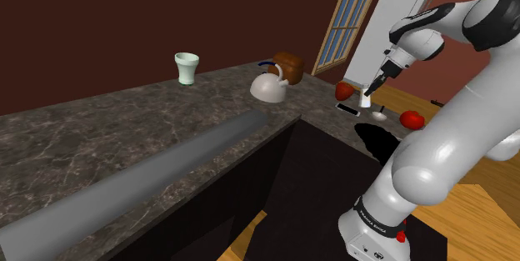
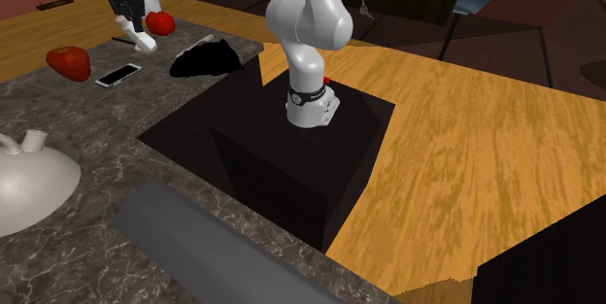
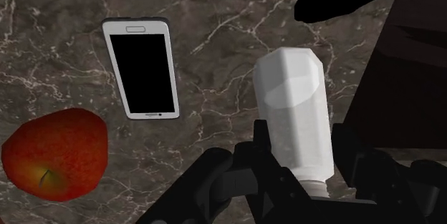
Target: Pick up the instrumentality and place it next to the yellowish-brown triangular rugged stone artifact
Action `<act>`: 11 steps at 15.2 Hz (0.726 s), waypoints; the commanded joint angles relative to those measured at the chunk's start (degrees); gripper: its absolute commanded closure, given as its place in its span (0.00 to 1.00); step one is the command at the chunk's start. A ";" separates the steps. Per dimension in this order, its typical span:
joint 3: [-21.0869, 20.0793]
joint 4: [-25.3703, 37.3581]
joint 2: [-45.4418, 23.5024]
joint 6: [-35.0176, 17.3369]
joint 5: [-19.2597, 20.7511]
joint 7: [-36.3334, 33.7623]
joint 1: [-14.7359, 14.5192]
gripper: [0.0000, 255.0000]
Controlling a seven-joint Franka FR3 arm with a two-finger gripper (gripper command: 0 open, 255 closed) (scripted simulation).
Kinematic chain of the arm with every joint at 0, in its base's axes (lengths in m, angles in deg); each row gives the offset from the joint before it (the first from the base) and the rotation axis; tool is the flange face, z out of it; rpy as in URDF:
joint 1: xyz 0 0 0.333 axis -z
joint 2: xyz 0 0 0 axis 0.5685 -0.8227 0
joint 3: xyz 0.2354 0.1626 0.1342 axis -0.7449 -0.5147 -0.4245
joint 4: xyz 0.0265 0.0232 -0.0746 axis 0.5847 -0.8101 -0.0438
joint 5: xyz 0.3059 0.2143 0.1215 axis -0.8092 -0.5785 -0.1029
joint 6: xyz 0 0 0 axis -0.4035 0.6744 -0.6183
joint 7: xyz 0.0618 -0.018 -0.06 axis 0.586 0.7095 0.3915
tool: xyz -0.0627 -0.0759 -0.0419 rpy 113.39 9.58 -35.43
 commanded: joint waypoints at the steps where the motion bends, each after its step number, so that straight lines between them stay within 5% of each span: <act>1: 0.69 -1.11 -1.00 -1.35 -1.13 1.16 -0.36 1.00; 11: 3.26 -4.74 -10.70 -5.80 -12.15 10.66 -0.80 1.00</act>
